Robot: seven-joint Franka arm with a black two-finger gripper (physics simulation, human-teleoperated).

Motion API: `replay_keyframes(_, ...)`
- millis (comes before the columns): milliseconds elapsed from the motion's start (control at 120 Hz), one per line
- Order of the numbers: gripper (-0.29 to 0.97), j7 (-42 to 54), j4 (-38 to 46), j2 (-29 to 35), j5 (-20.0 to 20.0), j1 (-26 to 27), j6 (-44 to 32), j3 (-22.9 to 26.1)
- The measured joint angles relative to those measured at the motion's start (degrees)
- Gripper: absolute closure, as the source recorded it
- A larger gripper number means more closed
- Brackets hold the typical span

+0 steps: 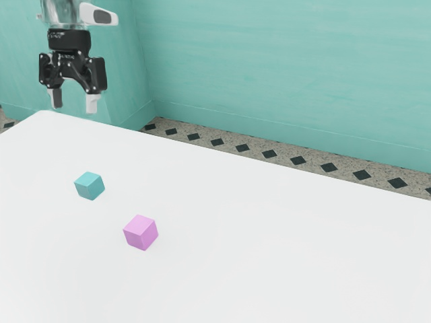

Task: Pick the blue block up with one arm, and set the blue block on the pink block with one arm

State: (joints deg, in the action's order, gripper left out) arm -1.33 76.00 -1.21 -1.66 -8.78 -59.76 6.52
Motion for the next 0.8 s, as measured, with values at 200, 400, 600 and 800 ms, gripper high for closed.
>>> replay_keyframes(200, 0.00, -1.62, 17.45, 1.97, 0.23, -2.03, -17.52, -0.97)
replay_keyframes(400, 0.00, 0.11, 41.88, 7.74, 0.39, -23.72, -42.73, 12.03)
replay_keyframes(600, 0.01, 8.10, 49.33, 6.76, 0.28, -47.32, -63.83, 28.67)
replay_keyframes(800, 0.01, 17.88, 52.90, 3.42, 0.22, -53.35, -76.86, 31.15)
